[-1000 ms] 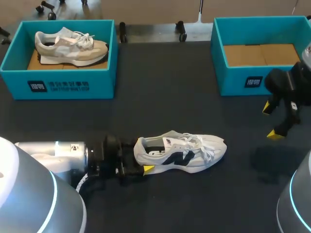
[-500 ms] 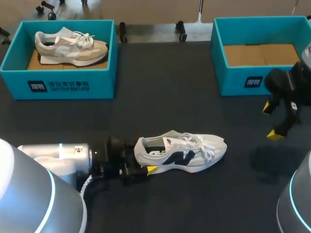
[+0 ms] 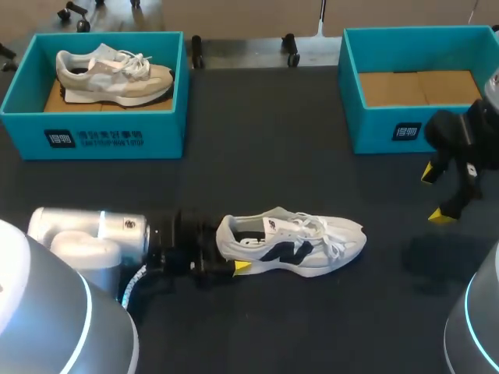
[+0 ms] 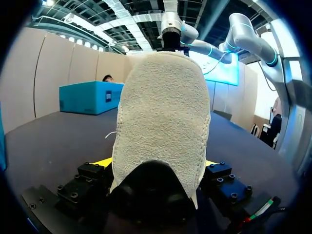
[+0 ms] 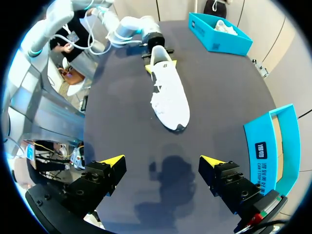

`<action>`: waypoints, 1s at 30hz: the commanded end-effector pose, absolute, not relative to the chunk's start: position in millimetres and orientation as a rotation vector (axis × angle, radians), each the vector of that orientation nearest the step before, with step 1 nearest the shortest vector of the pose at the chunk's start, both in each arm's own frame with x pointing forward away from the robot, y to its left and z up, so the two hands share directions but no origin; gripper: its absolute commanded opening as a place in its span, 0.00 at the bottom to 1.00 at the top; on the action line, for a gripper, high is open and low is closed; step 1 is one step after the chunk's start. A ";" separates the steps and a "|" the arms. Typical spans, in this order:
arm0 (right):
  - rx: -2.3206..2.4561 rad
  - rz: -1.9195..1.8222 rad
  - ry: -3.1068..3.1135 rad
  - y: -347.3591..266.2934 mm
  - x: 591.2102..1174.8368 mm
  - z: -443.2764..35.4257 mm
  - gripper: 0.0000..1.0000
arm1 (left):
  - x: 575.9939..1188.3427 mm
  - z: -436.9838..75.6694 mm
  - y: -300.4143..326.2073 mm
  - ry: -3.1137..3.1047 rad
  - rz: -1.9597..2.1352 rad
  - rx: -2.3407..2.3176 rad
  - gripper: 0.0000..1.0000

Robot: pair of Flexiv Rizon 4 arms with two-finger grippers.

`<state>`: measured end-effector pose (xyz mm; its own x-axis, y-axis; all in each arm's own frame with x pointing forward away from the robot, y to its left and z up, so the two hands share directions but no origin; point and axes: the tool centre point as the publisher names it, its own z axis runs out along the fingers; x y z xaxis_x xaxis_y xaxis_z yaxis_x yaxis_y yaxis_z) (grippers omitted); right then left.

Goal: Take the shoe out of the shoebox, open the shoe tongue, remove and reinsert the insole, then place the shoe into the shoebox

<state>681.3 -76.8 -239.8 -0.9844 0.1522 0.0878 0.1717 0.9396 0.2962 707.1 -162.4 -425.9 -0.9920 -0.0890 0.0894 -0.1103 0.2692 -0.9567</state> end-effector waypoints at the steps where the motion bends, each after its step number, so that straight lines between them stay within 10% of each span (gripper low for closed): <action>1: -0.254 -0.468 -3.033 -76.8 680.5 -240.4 1.00 | 718.4 -429.2 -160.1 -2.443 1.817 0.087 0.00; 30: -0.254 -0.468 -3.033 -76.8 680.5 -240.4 1.00 | 725.2 -431.2 -152.3 -2.408 1.798 -0.016 0.00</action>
